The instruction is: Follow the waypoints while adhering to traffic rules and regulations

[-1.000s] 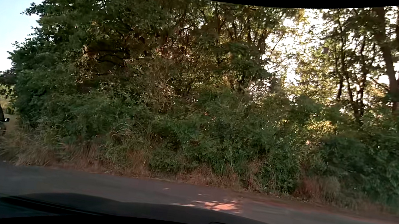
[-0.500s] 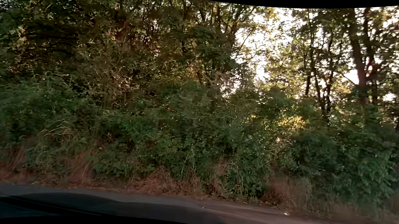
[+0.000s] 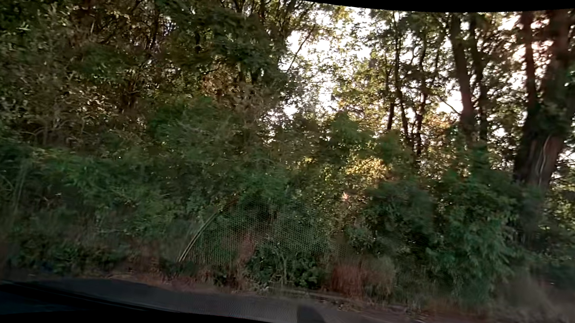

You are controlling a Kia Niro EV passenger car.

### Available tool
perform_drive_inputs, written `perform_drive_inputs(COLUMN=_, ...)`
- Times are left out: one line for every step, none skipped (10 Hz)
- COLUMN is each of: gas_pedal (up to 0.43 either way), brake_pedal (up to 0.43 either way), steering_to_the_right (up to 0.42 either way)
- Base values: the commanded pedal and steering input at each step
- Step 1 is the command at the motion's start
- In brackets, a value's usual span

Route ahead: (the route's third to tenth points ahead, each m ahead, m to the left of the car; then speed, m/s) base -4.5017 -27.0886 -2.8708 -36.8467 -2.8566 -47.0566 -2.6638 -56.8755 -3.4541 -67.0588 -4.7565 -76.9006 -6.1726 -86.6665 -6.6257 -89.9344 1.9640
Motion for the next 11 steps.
perform_drive_inputs(gas_pedal=0.11, brake_pedal=0.0, steering_to_the_right=0.623)
perform_drive_inputs(gas_pedal=0.11, brake_pedal=0.0, steering_to_the_right=0.638)
perform_drive_inputs(gas_pedal=0.11, brake_pedal=0.0, steering_to_the_right=0.654)
perform_drive_inputs(gas_pedal=0.11, brake_pedal=0.0, steering_to_the_right=0.667)
perform_drive_inputs(gas_pedal=0.11, brake_pedal=0.0, steering_to_the_right=0.674)
perform_drive_inputs(gas_pedal=0.11, brake_pedal=0.0, steering_to_the_right=0.677)
perform_drive_inputs(gas_pedal=0.11, brake_pedal=0.0, steering_to_the_right=0.68)
perform_drive_inputs(gas_pedal=0.11, brake_pedal=0.0, steering_to_the_right=0.681)
perform_drive_inputs(gas_pedal=0.11, brake_pedal=0.0, steering_to_the_right=0.681)
perform_drive_inputs(gas_pedal=0.11, brake_pedal=0.0, steering_to_the_right=0.681)
perform_drive_inputs(gas_pedal=0.11, brake_pedal=0.0, steering_to_the_right=0.681)
